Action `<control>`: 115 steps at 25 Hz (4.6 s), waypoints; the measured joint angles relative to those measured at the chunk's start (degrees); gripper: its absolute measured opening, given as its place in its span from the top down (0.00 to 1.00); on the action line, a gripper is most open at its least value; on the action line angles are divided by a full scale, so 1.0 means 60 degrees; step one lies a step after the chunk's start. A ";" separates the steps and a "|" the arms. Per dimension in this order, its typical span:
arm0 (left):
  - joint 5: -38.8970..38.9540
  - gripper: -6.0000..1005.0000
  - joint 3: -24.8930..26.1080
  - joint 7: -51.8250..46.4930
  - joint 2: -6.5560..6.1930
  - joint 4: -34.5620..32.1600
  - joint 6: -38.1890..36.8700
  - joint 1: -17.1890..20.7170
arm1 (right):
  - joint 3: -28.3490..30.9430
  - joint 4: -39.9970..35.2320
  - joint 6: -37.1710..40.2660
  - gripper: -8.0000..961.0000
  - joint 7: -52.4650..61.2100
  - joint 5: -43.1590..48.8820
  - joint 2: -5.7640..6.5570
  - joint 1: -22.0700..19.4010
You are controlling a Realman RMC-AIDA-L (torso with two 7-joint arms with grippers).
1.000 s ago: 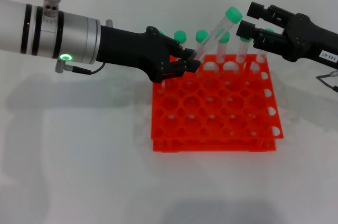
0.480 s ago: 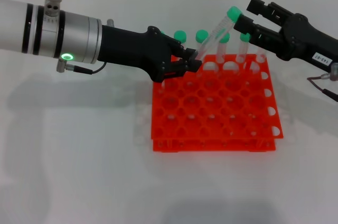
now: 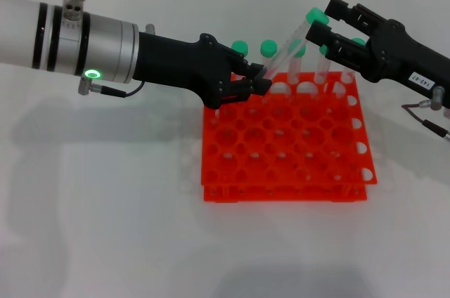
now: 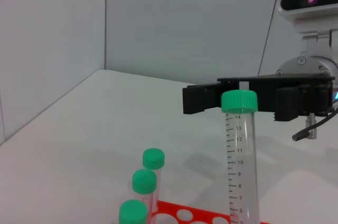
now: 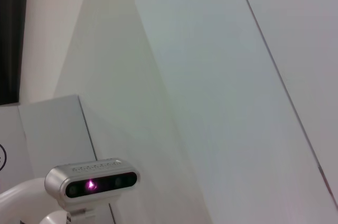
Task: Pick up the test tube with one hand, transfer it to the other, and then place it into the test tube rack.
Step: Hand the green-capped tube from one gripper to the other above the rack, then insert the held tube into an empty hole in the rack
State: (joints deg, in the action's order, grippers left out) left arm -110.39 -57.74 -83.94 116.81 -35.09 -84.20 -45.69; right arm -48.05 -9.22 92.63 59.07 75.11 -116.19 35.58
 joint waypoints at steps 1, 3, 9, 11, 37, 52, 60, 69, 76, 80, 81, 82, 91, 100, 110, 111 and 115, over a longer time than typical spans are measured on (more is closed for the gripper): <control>0.0000 0.77 0.0000 0.0001 0.0000 0.0001 0.0007 -0.0002 | -0.0008 0.0012 0.0000 0.19 -0.0017 -0.0026 0.0000 0.0001; 0.0000 0.77 0.0000 0.0001 0.0000 0.0002 0.0022 -0.0002 | -0.0029 0.0015 0.0003 0.19 -0.0030 -0.0061 0.0000 0.0003; -0.0001 0.77 0.0000 0.0001 -0.0001 0.0019 0.0056 -0.0002 | -0.0026 0.0028 0.0006 0.21 -0.0109 -0.0069 0.0001 0.0004; -0.0003 0.77 0.0000 0.0001 -0.0001 0.0019 0.0058 -0.0002 | -0.0024 0.0028 0.0005 0.27 -0.0110 -0.0069 0.0000 0.0013; -0.0014 0.76 -0.0119 0.0049 -0.0001 0.0008 0.0089 -0.0047 | -0.0045 0.0278 -0.0035 0.67 -0.0049 0.0021 0.0001 0.0270; -0.0010 0.76 -0.0117 -0.0551 0.0104 -0.0050 0.0596 -0.0041 | -0.0048 0.0309 0.0147 0.72 0.0090 -0.0004 0.0001 0.0266; -0.0020 0.76 -0.0673 -0.1158 0.0158 -0.0128 0.0852 -0.0072 | -0.0044 0.0309 0.0263 0.72 0.0098 -0.0038 0.0001 0.0288; -0.0035 0.38 -0.1230 -0.2137 0.0259 -0.0798 0.0563 0.0011 | 0.0063 0.0207 0.0298 0.72 0.0102 -0.0048 0.0001 0.0267; -0.0090 0.11 -0.1184 -0.4147 0.0187 -0.3917 -0.0597 0.1203 | 0.0033 0.0138 0.0247 0.72 0.0101 -0.0053 0.0073 0.0275; -0.0381 0.11 -0.1058 -0.5621 0.0072 -0.6367 -0.0965 0.2070 | -0.0033 -0.0190 0.0190 0.72 0.0238 -0.0018 0.0089 0.0147; -0.0472 0.11 -0.1033 -0.5922 0.0044 -0.6869 -0.1016 0.2249 | -0.0069 -0.0293 0.0168 0.72 0.0306 0.0005 0.0098 0.0102; -0.0550 0.12 -0.0996 -0.6287 0.0033 -0.7426 -0.1080 0.2479 | -0.0107 -0.0384 0.0158 0.72 0.0359 0.0019 0.0106 0.0065; -0.0346 0.12 -0.0246 -0.7164 0.0269 -1.0243 -0.1643 0.4601 | -0.1580 -0.2420 -0.0686 0.72 0.1615 0.0065 0.0200 -0.0164; 0.0623 0.12 -0.0153 -0.6061 0.0420 -1.0424 -0.1710 0.6797 | -0.2127 -0.3886 -0.1210 0.72 0.2958 0.0963 0.0298 0.0223; 0.1799 0.12 0.0287 -0.3505 0.0461 -0.8197 -0.1300 0.8077 | -0.2142 -0.4142 -0.1506 0.72 0.3787 0.1942 0.0315 0.1150; 0.1991 0.12 0.0385 -0.3182 0.0456 -0.7817 -0.1349 0.8084 | -0.2142 -0.4193 -0.1593 0.72 0.3873 0.2131 0.0297 0.1241; 0.2472 0.12 0.0773 -0.1948 0.0451 -0.6664 -0.1512 0.8093 | -0.2143 -0.4321 -0.1791 0.72 0.4086 0.2674 0.0251 0.1554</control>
State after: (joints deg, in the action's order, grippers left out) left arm -95.56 -53.10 -95.63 119.51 -75.07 -93.27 2.87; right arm -60.91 -35.15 81.89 83.59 91.15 -114.68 44.90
